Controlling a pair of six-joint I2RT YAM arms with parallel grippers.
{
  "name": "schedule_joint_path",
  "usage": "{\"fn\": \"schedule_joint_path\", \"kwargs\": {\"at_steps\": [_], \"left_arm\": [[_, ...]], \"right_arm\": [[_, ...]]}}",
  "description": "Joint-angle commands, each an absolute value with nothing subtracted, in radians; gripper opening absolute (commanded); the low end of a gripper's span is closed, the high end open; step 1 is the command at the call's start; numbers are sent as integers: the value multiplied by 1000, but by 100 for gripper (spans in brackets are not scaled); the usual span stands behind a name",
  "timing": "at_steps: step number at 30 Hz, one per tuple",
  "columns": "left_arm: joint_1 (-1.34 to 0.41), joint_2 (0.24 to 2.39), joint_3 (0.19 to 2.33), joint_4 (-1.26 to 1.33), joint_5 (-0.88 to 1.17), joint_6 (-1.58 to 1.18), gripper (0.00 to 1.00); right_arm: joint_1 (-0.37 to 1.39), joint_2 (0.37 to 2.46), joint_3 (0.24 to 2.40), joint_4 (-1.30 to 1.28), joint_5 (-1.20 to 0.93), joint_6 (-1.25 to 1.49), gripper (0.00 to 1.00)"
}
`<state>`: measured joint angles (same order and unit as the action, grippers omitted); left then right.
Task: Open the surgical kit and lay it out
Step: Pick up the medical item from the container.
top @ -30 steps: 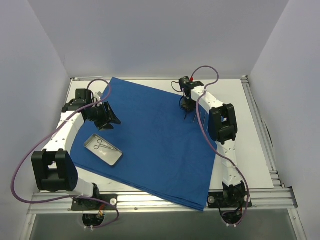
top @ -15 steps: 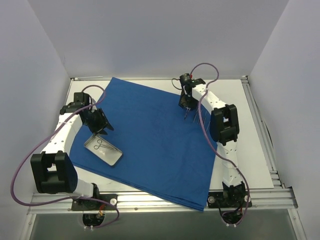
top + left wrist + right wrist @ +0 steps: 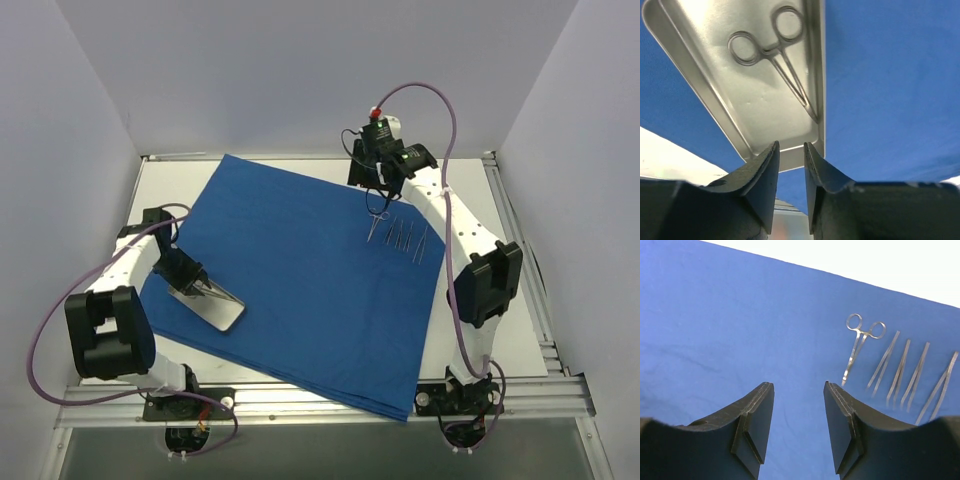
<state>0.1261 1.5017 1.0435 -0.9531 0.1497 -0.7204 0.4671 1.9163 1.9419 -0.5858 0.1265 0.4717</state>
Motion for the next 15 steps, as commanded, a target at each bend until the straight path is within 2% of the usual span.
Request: {"fn": "schedule_joint_path", "kwargs": {"at_steps": [1, 6, 9, 15], "left_arm": [[129, 1540, 1031, -934, 124, -801, 35], [129, 1589, 1022, -945, 94, -844, 29], [129, 1608, 1017, -933, 90, -862, 29], [129, 1643, 1045, -919, 74, -884, 35]], "right_arm": [[446, 1870, 1866, -601, 141, 451, 45], [416, 1816, 1807, -584, 126, 449, 45], [402, 1804, 1790, -578, 115, 443, 45], [388, 1807, 1786, -575, 98, 434, 45]]}}
